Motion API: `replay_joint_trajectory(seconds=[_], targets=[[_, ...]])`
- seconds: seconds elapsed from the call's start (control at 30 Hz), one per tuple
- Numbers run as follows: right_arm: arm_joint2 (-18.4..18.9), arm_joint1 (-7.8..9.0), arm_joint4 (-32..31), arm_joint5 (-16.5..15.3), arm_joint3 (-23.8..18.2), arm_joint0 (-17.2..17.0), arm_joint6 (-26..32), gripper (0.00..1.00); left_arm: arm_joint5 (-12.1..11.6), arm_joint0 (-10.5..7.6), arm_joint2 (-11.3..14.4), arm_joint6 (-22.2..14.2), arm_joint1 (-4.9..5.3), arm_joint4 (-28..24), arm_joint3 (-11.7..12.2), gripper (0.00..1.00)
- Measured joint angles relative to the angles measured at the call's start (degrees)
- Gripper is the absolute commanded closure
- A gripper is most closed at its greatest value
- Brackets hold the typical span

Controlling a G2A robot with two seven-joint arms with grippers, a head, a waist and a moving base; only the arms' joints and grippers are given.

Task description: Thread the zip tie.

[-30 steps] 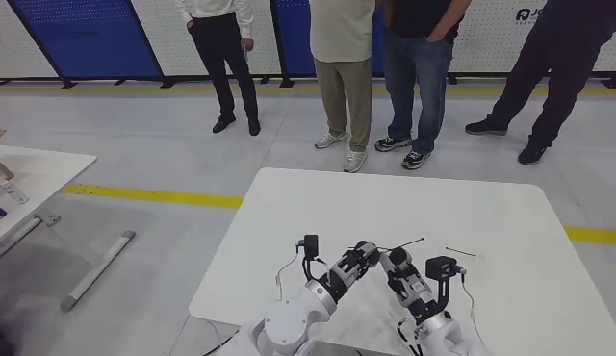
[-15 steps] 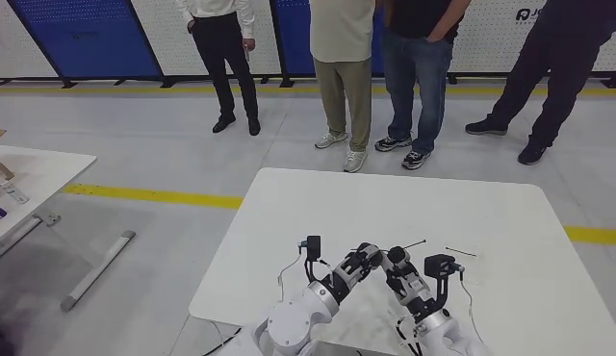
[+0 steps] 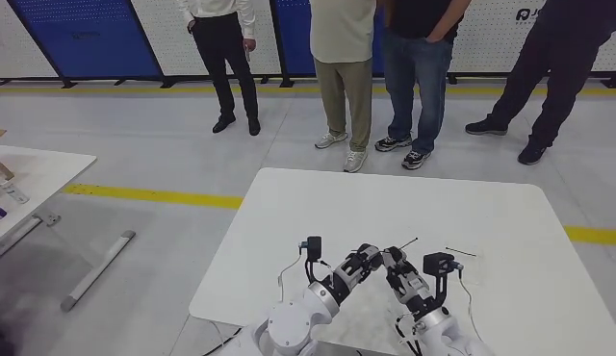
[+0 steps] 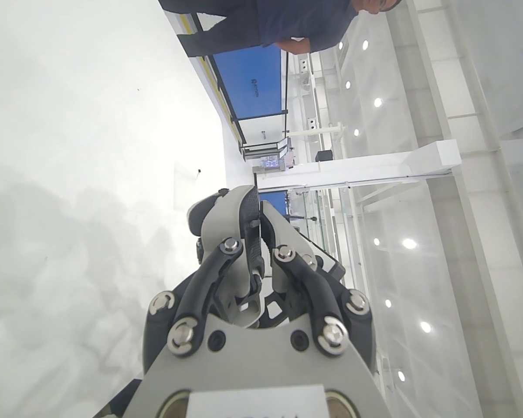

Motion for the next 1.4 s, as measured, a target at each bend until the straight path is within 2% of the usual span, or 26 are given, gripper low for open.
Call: replay_joint_trajectory(seconds=[0.2, 0.77, 0.9, 0.93, 0.97, 1.07, 1.4], targets=[[0.1, -0.07, -0.2, 0.4, 0.0, 0.0, 0.3, 1.00, -0.4, -0.04, 0.0, 0.0, -0.06, -0.3, 0.1, 1.00], [-0.5, -0.38, -1.3, 1.0, 0.3, 0.5, 1.4, 1.00, -3.4, 0.81, -0.4, -2.2, 0.04, -1.2, -1.0, 1.00], [-0.4, -0.40, -1.0, 0.7, 0.4, 0.5, 2.0, 1.00, -3.7, 0.79, -0.6, -1.2, -0.01, -0.9, -0.7, 1.00], [-0.3, -0.38, -0.9, 0.6, 0.4, 0.4, 2.1, 0.96, -3.5, 0.65, -0.6, -0.9, -0.05, -1.0, -0.5, 1.00], [-0.1, -0.35, -0.7, 0.4, 0.4, 0.3, 2.1, 0.79, -3.3, 0.41, -0.6, -0.6, -0.10, -1.2, -0.2, 1.00], [0.4, -0.25, -0.7, -0.1, 0.2, -0.1, 2.1, 0.70, -3.0, -0.05, -0.5, -0.2, -0.21, -1.4, 0.4, 1.00], [1.7, -0.04, -0.2, -0.3, -1.0, -1.1, 2.1, 0.73, -2.8, -0.78, 0.0, 0.6, -0.48, -1.0, 1.9, 1.00]])
